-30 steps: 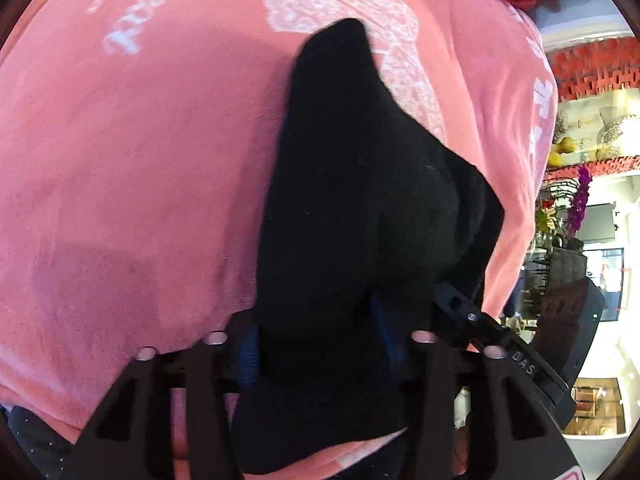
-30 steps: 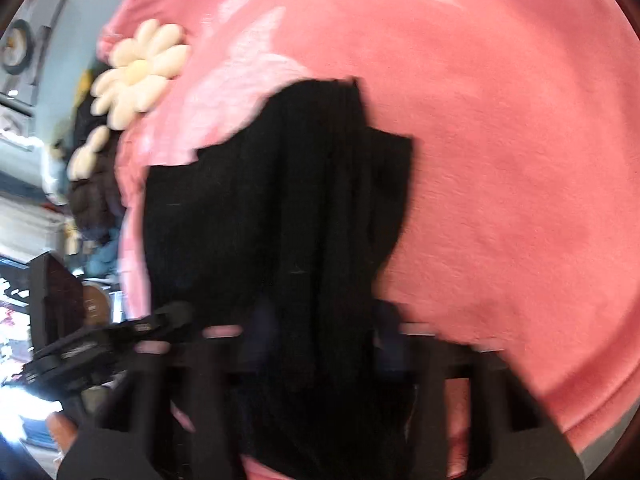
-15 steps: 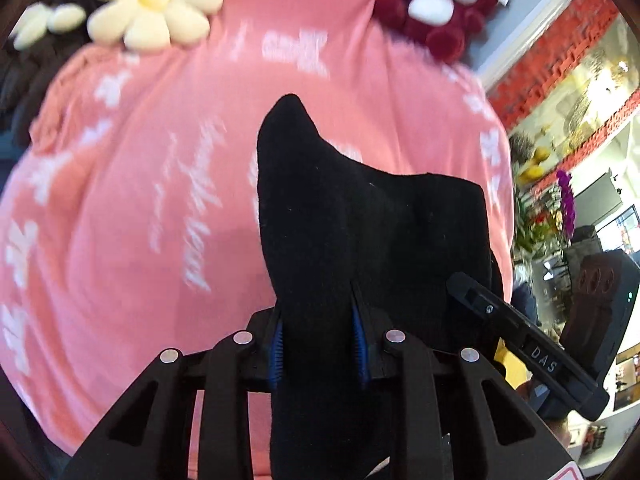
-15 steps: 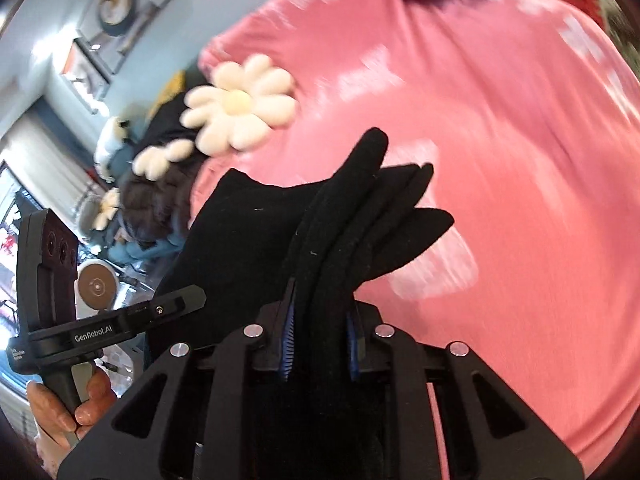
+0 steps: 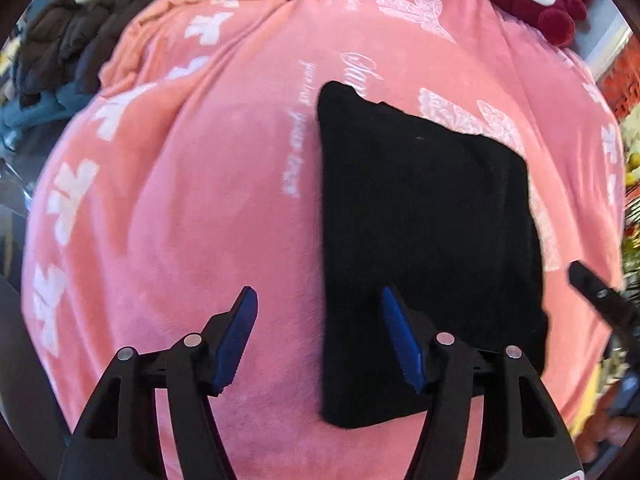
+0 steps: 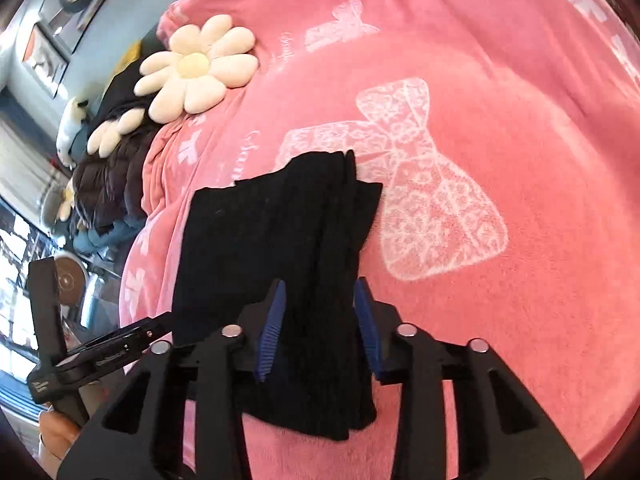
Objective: Fold small clothes
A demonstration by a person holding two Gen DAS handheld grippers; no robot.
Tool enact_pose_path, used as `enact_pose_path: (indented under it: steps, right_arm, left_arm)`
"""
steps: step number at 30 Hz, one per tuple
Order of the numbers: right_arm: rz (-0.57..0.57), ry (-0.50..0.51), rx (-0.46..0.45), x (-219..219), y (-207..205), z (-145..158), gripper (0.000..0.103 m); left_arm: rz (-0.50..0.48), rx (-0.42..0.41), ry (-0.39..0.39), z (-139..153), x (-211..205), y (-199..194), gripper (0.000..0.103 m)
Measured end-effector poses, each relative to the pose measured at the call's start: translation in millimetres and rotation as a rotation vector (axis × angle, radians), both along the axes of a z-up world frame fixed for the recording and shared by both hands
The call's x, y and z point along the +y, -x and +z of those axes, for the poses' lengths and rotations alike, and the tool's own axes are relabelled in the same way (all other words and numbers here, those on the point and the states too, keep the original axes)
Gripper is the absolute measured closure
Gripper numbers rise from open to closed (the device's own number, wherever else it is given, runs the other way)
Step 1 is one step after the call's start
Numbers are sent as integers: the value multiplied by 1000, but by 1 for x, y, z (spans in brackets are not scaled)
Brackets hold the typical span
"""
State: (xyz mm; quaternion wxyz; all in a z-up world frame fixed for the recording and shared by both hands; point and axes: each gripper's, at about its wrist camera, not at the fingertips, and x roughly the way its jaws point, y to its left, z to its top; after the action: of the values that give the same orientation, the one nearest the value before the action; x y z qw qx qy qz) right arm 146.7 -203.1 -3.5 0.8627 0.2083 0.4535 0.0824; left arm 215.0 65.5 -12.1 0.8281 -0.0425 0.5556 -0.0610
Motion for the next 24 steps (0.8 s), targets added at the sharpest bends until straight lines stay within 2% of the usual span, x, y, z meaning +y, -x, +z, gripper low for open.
enact_pose_path:
  steps: [1,2,4,7,11,13,18,21,24]
  right_arm:
    - [13,7,0,8,-4,5,90]
    - [34,27,-3,15,-8,7,94]
    - [58,49,-5,28,-19,9,96]
    - [82,94,2,49,-33,5,97]
    - [105,171,78,63,-46,-25,97]
    - [114,179,107,65,-47,-37,97]
    - [101,156,51,64,-37,-17,96]
    - [107,218,79,66,-40,-24,96]
    - [51,184,61,52,-42,-21,93]
  left_arm:
    - [-4,-8,-9,1,-1,2,42]
    - [-5,-16,-13,3,-2,4,41]
    - [-10,-13,-16,3,-5,5,41]
    - [-32,-20,-28,4,-11,3,40]
    - [-40,-22,-28,7,-16,4,40]
    - [-44,-19,-32,6,-18,4,40]
    - [-55,-10,-34,3,-19,6,40]
    - [-52,-3,-30,1,-20,7,40]
    - [-45,-7,-25,2,-16,7,40]
